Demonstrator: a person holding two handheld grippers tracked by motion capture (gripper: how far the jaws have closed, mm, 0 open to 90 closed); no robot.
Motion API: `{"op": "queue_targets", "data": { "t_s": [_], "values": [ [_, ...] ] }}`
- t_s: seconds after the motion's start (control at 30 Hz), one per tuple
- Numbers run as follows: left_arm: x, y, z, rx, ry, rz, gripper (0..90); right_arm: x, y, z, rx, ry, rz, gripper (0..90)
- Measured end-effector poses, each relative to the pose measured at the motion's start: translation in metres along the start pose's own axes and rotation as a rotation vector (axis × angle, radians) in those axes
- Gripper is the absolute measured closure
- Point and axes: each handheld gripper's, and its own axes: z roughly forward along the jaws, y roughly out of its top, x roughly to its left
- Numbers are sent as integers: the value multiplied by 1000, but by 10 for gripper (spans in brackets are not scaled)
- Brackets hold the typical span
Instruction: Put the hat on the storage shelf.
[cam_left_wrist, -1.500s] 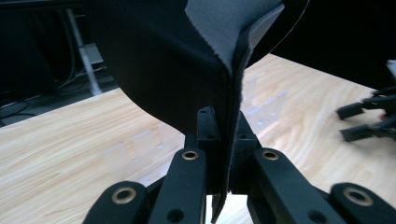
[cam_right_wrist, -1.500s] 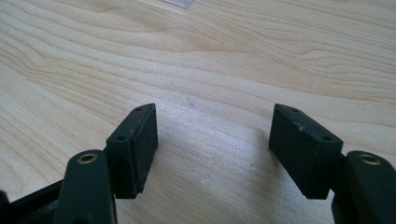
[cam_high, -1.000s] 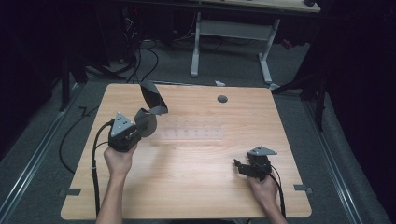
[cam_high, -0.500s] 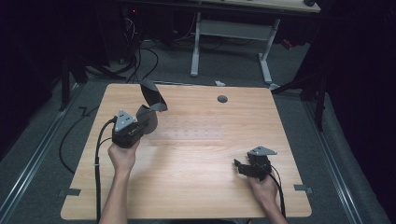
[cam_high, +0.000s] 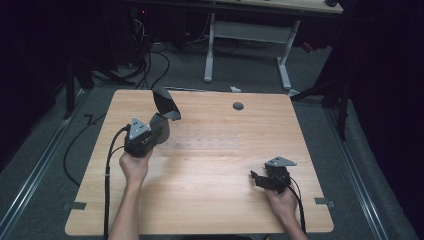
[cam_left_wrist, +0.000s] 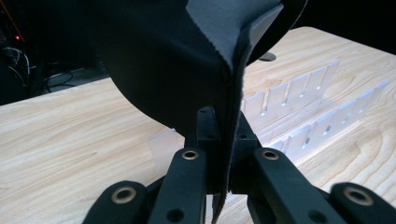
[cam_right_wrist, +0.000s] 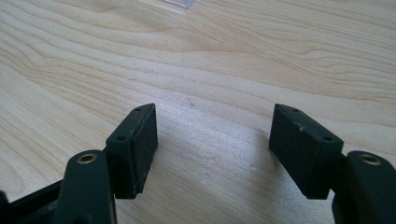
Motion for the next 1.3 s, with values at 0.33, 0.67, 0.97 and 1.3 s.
{"op": "queue_targets", "data": {
  "t_s": [0.33,0.67,0.97,1.3],
  "values": [
    [1,-7,8,11,7,-4,866,0,0,0,0,1,-1,326],
    [2,-12,10,28,8,9,865,0,0,0,0,2,-2,324],
    [3,-14,11,39,10,14,863,0,0,0,1,3,2,325],
    [6,-15,10,41,7,-5,863,1,0,0,1,4,3,325]
  ]
}}
